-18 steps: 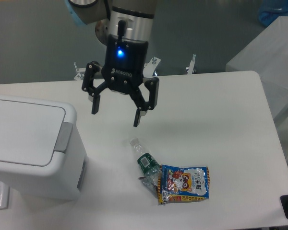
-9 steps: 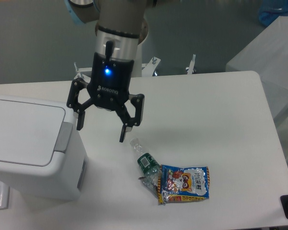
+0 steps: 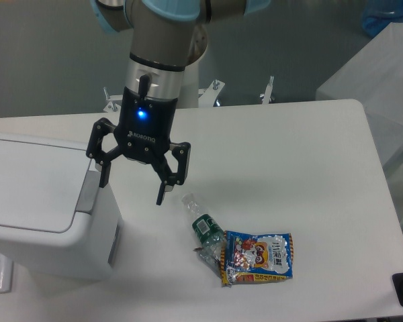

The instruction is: Open the trash can

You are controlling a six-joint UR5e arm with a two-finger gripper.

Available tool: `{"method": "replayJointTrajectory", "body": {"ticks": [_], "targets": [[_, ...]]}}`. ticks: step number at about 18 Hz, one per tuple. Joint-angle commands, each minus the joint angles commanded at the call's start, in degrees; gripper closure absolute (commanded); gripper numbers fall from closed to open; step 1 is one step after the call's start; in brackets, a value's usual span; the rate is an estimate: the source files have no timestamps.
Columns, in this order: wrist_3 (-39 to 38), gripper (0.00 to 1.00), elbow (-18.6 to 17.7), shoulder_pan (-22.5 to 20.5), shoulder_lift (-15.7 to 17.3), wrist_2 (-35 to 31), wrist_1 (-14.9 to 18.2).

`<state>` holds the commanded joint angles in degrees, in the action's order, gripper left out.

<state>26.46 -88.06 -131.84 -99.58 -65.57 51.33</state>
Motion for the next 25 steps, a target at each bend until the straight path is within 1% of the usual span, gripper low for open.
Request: {"method": "replayJointTrajectory", "body": {"ticks": [9,16,25], "targets": [[0.09,0.00,-1.32,0.26,-0.09,0.00,-0.44],[0.00,0.00,-1.67,1.23,-0.44,0.00,-0.44],[0.09,0.00,-1.85,1.32,-0.79,0.00,-0.53]]}}
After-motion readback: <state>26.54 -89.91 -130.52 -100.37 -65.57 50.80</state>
